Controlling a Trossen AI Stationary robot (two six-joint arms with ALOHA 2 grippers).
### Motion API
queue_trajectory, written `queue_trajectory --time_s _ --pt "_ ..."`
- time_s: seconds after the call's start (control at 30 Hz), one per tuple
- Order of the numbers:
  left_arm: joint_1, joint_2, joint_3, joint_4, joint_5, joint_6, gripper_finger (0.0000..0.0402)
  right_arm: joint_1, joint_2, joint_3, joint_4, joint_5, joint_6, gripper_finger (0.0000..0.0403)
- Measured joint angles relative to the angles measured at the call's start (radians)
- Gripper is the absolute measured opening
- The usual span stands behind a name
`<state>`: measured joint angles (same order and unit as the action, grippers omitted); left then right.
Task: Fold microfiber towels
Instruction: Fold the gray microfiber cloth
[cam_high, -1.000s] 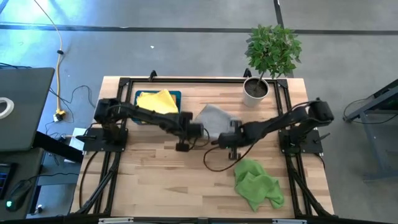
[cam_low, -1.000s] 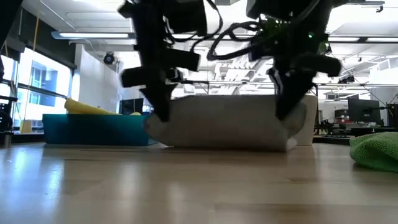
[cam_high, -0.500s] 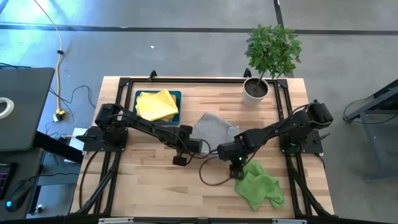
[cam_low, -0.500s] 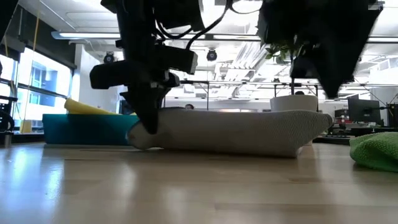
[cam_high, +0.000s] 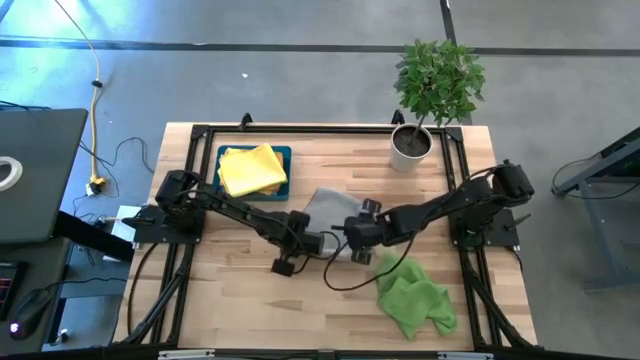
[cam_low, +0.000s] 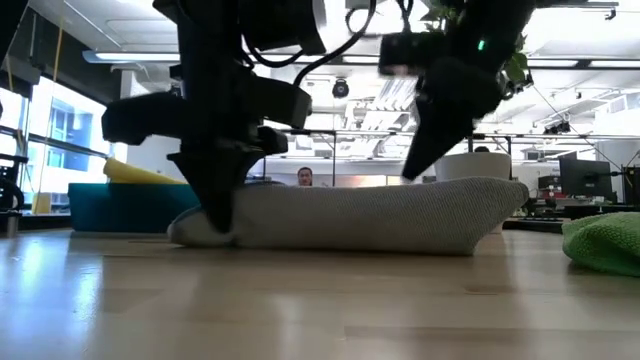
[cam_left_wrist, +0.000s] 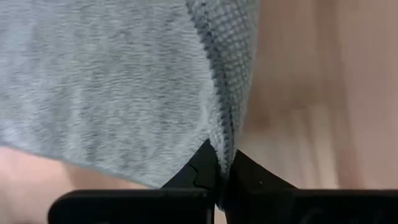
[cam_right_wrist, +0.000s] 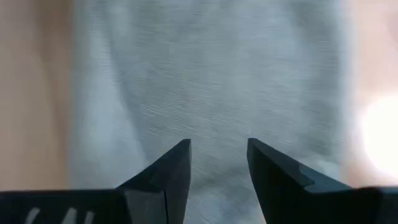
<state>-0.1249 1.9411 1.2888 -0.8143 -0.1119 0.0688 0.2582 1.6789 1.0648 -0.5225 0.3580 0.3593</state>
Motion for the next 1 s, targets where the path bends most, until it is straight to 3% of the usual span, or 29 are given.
queue_trajectory --time_s 0.07,0.17,0.27,0.4,0.5,0.57,0.67,0.87,1.0 --pt "0.000 0.000 0.000 0.003 -0.022 -0.005 0.0000 -0.016 0.004 -0.059 0.096 -0.092 -0.012 0.0147" --pt "-0.002 0.000 0.000 0.003 -0.035 -0.022 0.0000 -0.023 0.003 -0.093 0.098 -0.183 0.062 0.0139" --pt "-0.001 0.000 0.000 0.001 -0.035 -0.030 0.0000 -0.006 -0.005 -0.078 -0.015 -0.266 0.152 0.0129" --pt "0.000 -0.001 0.000 0.001 -0.036 -0.031 0.0000 0.051 -0.005 -0.045 -0.176 -0.489 0.337 0.0114" --pt "0.000 -0.001 0.000 0.004 -0.037 -0.031 0.0000 0.103 -0.005 -0.001 -0.218 -0.619 0.428 0.0104" --pt "0.002 -0.001 0.000 0.004 -0.037 -0.031 0.0000 0.134 -0.005 0.042 -0.220 -0.646 0.425 0.0099" --pt "0.007 -0.001 0.000 0.004 -0.037 -0.031 0.0000 0.165 -0.005 0.124 -0.285 -0.561 0.378 0.0092" --pt "0.004 -0.001 0.000 0.004 -0.002 -0.032 0.0001 0.178 -0.005 0.178 -0.344 0.029 0.295 0.0085" --pt "-0.011 -0.001 0.000 0.004 0.001 -0.032 0.0011 0.132 -0.005 0.092 -0.288 0.059 0.316 0.0085"
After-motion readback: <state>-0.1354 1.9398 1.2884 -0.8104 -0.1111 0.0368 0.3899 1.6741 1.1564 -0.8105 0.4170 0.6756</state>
